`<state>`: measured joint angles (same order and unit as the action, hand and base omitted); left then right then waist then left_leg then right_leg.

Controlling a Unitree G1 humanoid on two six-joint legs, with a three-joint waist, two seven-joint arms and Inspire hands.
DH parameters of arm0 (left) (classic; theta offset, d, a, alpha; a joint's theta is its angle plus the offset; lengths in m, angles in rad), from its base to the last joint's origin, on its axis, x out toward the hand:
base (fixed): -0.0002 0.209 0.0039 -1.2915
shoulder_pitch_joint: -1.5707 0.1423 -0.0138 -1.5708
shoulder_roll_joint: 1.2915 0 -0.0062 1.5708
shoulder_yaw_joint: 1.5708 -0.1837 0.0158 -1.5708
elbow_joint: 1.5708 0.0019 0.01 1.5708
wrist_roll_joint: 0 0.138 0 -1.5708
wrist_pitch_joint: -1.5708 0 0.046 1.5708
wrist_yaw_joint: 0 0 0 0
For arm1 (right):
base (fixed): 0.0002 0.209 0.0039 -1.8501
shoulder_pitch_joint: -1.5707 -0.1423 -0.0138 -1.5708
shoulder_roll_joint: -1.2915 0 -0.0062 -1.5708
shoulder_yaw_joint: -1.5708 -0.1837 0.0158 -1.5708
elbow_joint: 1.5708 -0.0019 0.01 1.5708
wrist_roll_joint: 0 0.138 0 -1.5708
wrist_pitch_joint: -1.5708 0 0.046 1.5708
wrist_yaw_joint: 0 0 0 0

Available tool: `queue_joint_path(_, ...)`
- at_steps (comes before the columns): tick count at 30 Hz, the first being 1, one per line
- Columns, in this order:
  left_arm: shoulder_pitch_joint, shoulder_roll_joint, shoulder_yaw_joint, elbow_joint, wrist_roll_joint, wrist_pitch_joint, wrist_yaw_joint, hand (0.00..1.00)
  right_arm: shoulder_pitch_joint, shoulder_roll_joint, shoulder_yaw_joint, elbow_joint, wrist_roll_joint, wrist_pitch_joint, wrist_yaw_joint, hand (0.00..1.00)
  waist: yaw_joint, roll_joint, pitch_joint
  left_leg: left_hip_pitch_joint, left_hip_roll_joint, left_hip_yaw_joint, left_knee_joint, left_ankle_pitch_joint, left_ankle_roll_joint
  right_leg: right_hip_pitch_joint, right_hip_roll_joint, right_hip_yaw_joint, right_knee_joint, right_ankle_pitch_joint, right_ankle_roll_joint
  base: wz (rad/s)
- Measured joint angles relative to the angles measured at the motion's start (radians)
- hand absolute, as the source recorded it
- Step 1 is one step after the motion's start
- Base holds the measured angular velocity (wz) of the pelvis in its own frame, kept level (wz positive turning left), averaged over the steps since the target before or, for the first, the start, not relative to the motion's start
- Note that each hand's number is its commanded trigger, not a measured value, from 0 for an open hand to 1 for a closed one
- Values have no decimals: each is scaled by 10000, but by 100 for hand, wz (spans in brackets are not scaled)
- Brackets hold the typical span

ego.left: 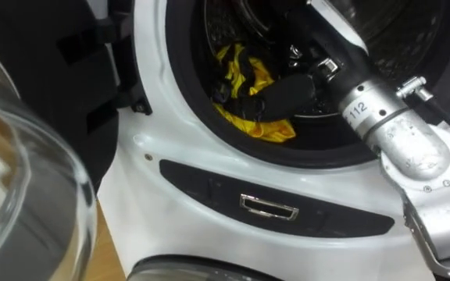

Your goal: Pick clothes from washing machine

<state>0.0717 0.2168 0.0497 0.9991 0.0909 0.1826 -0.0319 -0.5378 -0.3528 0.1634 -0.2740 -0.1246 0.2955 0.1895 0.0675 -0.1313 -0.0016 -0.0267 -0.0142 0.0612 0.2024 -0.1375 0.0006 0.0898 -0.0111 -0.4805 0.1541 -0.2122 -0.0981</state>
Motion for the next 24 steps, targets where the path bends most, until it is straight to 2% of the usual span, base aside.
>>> queue_joint_path(2, 9, -36, 193, 4, -1, 26, -16, 0, 0, -99, -13, 77, -45, 35, 45, 0, -115, -20, -3, -35, -28, -107, 66, -18, 25, 13, 0, 83, 24, -7, 13, 16)
queue_joint_path(5, 21, -76, 344, -1, -1, 121, -100, 0, -11, -570, -39, 124, -239, 51, 296, 0, -105, -8, 5, -125, -40, -107, 249, -97, 120, 0, -16, 99, 59, -10, 68, 5)
queue_joint_path(9, 18, -76, 472, 0, -7, 208, -198, 0, -49, -663, -173, 231, -413, 125, 542, 0, -279, 0, 7, -177, -104, -211, 345, -151, 193, 13, -66, 89, 147, -10, 120, 10)
queue_joint_path(12, 18, -79, 559, 6, -3, 222, -199, 0, -60, -907, -331, 403, -413, 134, 829, 0, -391, 6, 7, -165, -180, -340, 333, -186, 253, 46, -56, 366, 149, 3, 166, 12)
queue_joint_path(15, 13, -88, 622, -37, 6, 381, -206, 0, -137, -1255, -348, 434, -709, 251, 1277, 0, -393, 14, -18, -188, -215, -335, 352, -227, 320, -15, -41, 632, 168, 30, 213, 0)
queue_joint_path(19, 12, -90, 669, -208, 1, 542, -218, 0, -435, -1707, -447, 487, -1537, 348, 2049, 0, -400, 25, -31, -175, -265, -339, 348, -225, 373, -35, -65, 731, 156, 82, 275, 0)
queue_joint_path(24, 13, -35, 666, -504, 1, 619, -217, 0, -433, -2032, -465, 185, -2027, 660, 2973, 0, -375, -26, -76, -121, -308, -338, 342, -226, 433, -24, -64, 967, 156, 109, 316, 0)
